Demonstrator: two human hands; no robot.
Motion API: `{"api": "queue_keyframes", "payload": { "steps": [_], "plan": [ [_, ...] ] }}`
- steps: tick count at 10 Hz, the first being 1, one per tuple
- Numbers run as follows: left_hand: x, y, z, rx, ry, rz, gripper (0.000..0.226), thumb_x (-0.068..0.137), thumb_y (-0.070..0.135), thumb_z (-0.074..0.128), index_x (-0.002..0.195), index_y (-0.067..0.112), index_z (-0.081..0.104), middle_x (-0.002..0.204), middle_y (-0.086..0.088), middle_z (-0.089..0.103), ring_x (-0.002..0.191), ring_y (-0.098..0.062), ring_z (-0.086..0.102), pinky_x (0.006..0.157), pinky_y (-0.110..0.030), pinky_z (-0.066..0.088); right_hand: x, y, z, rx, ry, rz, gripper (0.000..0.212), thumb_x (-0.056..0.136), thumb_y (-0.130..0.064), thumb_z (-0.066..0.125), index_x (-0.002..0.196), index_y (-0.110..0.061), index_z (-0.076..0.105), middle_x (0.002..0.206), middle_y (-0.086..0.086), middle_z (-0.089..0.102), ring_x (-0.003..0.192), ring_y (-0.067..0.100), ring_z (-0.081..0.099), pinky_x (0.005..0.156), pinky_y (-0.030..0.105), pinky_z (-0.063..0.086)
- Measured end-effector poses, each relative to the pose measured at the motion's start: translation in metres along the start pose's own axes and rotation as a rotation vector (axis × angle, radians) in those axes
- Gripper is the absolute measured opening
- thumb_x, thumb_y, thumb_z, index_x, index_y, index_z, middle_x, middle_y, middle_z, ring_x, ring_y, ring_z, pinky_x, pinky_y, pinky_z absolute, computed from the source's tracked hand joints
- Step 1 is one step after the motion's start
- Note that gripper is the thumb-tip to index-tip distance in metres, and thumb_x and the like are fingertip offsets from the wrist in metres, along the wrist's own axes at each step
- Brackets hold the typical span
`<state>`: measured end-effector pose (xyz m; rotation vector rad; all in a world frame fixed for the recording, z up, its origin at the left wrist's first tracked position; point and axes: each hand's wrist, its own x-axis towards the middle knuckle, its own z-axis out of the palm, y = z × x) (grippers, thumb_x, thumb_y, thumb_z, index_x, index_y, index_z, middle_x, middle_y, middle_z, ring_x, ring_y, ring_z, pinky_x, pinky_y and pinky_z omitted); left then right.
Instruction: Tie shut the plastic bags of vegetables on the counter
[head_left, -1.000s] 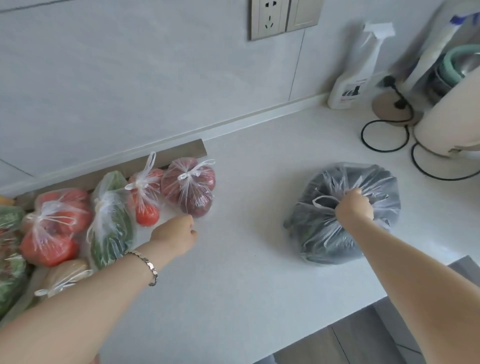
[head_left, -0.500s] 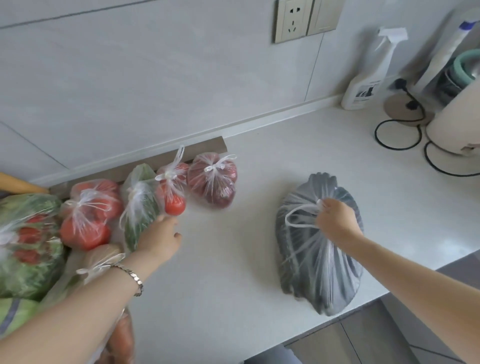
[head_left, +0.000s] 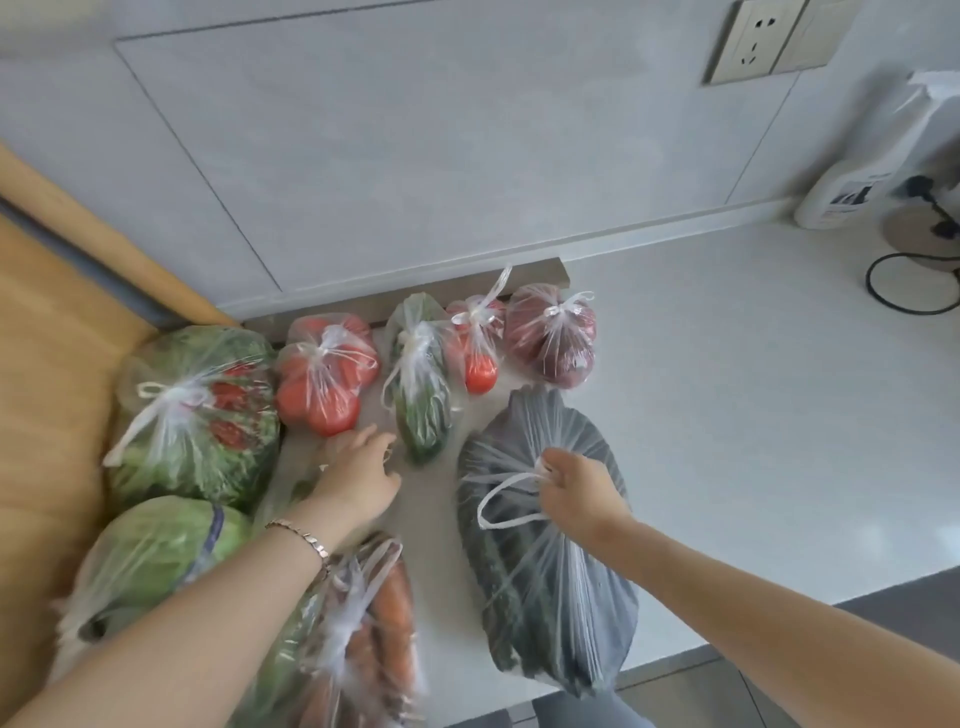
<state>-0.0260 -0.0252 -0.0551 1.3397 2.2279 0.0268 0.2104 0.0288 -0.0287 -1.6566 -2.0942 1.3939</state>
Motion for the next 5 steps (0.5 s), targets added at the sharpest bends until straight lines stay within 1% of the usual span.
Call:
{"api": "queue_keyframes", "payload": {
  "steps": [1, 2, 3, 4, 5],
  "plan": [
    [-0.006, -0.014, -0.004, -0.024, 0.024, 0.029, 0.053, 0.087, 0.018, 0.05, 0.138, 0.014, 0.036, 0.152, -0.009, 0.022, 0.141, -0.025, 0.018, 0.116, -0.034, 0.018, 0.006, -0.016, 0.022, 0.042, 0.007, -0.022, 0.03, 0.076, 0.005, 0.033, 0.057, -0.017, 0.026, 0.058, -0.001, 0.032, 0.05, 0.013, 0.028, 0.039, 0.018, 0.024],
    [-0.012, -0.02, -0.004, -0.014, 0.039, 0.083, 0.051, 0.087, 0.017, 0.047, 0.137, 0.014, 0.037, 0.151, -0.01, 0.024, 0.14, -0.025, 0.019, 0.116, -0.035, 0.018, 0.012, -0.022, 0.033, 0.053, 0.054, -0.007, 0.026, 0.077, 0.003, 0.034, 0.059, -0.016, 0.029, 0.059, 0.0, 0.035, 0.051, 0.014, 0.031, 0.043, 0.023, 0.027],
    [-0.02, -0.019, -0.005, -0.022, 0.037, 0.12, 0.048, 0.088, 0.016, 0.044, 0.135, 0.014, 0.038, 0.147, -0.005, 0.027, 0.136, -0.024, 0.025, 0.112, -0.038, 0.026, 0.017, -0.024, 0.036, -0.006, 0.052, 0.006, 0.022, 0.078, -0.001, 0.035, 0.061, -0.014, 0.03, 0.061, 0.001, 0.038, 0.053, 0.016, 0.032, 0.047, 0.027, 0.029],
    [-0.026, -0.017, -0.004, -0.04, -0.011, 0.089, 0.045, 0.089, 0.018, 0.043, 0.134, 0.016, 0.041, 0.145, -0.004, 0.031, 0.133, -0.024, 0.031, 0.109, -0.04, 0.032, 0.02, -0.029, 0.028, -0.258, -0.08, 0.08, 0.012, 0.082, -0.016, 0.04, 0.07, -0.016, 0.041, 0.069, 0.0, 0.048, 0.06, 0.017, 0.045, 0.052, 0.026, 0.036],
    [-0.026, -0.012, -0.008, -0.096, -0.02, 0.061, 0.019, 0.087, 0.018, 0.044, 0.094, 0.021, 0.062, 0.12, -0.005, 0.058, 0.105, -0.025, 0.054, 0.089, -0.033, 0.045, 0.021, -0.046, 0.009, -0.601, -0.119, 0.008, 0.025, 0.082, -0.041, 0.048, 0.096, -0.02, 0.052, 0.09, -0.001, 0.06, 0.08, 0.018, 0.058, 0.068, 0.027, 0.048]
  ]
}}
